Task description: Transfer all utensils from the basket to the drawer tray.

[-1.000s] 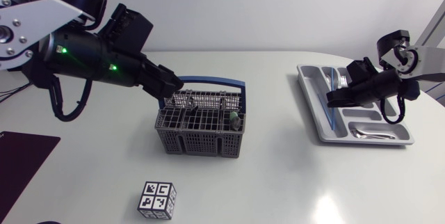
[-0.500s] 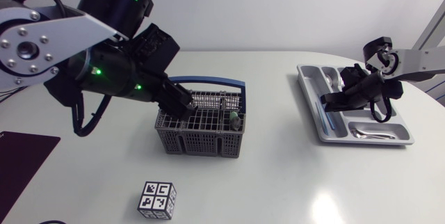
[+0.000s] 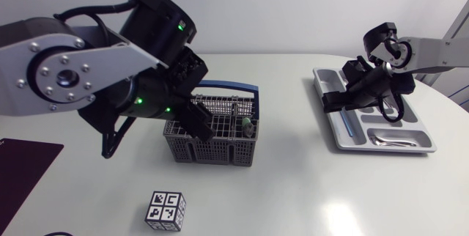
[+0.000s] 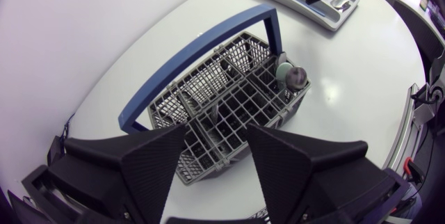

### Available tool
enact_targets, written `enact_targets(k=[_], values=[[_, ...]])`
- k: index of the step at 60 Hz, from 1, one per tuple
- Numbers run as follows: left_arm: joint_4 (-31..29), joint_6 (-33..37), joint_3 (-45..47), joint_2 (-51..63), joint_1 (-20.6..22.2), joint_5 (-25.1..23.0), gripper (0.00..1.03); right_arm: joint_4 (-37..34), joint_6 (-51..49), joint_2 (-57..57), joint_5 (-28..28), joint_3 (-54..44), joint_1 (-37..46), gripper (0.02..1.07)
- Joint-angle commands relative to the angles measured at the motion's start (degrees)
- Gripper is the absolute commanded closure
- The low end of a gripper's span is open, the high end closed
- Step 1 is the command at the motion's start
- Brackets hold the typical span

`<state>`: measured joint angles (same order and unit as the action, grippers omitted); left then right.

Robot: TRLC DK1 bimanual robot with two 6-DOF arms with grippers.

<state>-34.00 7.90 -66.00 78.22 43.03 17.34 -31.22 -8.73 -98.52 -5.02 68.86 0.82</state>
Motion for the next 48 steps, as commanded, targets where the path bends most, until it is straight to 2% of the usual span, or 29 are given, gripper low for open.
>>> enact_targets(k=[1, 12, 32, 48], values=[[1.04, -0.69, 2.72, 1.94, 0.92, 1.47, 0.41, -1.3, 2.14, 2.37, 0.62, -2.15, -1.79, 0.17], [3.5, -0.25, 4.56, 3.08, 1.45, 3.05, 0.41, -1.82, 3.02, 5.97, 0.62, -3.73, -5.48, 0.17], [14.22, 3.09, 9.83, 4.75, 1.71, 4.54, 0.44, -1.82, 4.86, 9.05, 0.8, -5.05, -10.31, 0.17], [21.69, 5.81, 11.33, 7.83, 0.04, 5.51, 0.48, -0.42, 4.6, 11.42, 0.36, -6.02, -13.04, 0.17]])
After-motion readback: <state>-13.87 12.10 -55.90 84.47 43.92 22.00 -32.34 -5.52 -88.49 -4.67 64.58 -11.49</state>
